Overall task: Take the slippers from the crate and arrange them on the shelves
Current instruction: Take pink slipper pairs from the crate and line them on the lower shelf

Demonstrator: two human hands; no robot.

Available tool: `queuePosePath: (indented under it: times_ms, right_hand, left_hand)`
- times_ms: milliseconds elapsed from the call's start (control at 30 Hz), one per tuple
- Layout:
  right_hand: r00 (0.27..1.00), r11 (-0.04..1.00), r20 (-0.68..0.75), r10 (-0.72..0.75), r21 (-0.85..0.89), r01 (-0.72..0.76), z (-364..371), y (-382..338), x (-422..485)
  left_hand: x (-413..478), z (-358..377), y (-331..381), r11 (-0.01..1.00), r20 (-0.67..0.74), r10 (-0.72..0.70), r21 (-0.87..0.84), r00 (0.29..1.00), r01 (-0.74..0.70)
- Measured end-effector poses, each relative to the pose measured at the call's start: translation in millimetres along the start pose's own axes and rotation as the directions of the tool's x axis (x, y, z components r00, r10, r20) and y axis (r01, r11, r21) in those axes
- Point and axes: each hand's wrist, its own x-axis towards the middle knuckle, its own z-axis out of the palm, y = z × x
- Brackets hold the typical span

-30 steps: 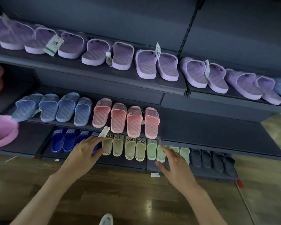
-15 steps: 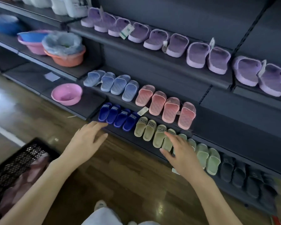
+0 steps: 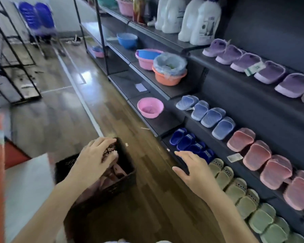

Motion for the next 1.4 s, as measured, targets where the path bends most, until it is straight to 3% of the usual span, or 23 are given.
queuePosePath:
  times_ms: [300, 800, 1033, 1233, 1400]
  right_hand:
    - [0.979, 0.984, 0.1, -0.177, 0.031, 0.175, 49.4, -87.9, 107.7]
    - [0.819, 0.882, 0.347, -0.457, 0.054, 0.469, 96.0, -112.7, 285.0]
    - [0.725, 0.829, 0.44, -0.531, 0.091, 0.552, 133.8, -119.8, 346.8]
    - [0.694, 0.84, 0.514, -0.504, 0.104, 0.533, 188.6, -130.4, 370.8]
    - [0.71, 0.868, 0.528, -0.466, 0.118, 0.482, 254.6, -135.0, 389.3]
  left_hand:
    - [-5.6, -43.6, -98.4, 0.971, -0.076, -0.238, -0.034, 0.968, 0.236]
    - [43.4, -22.2, -156.1, 0.779, -0.128, -0.626, -0.068, 0.769, 0.623]
    - [60.7, 1.5, -180.9, 0.691, -0.095, -0.721, -0.029, 0.686, 0.722]
    - [71.2, 26.8, -227.8, 0.683, -0.044, -0.73, 0.003, 0.682, 0.73]
    - [79.8, 66.7, -295.2, 0.699, 0.036, -0.714, -0.021, 0.699, 0.715]
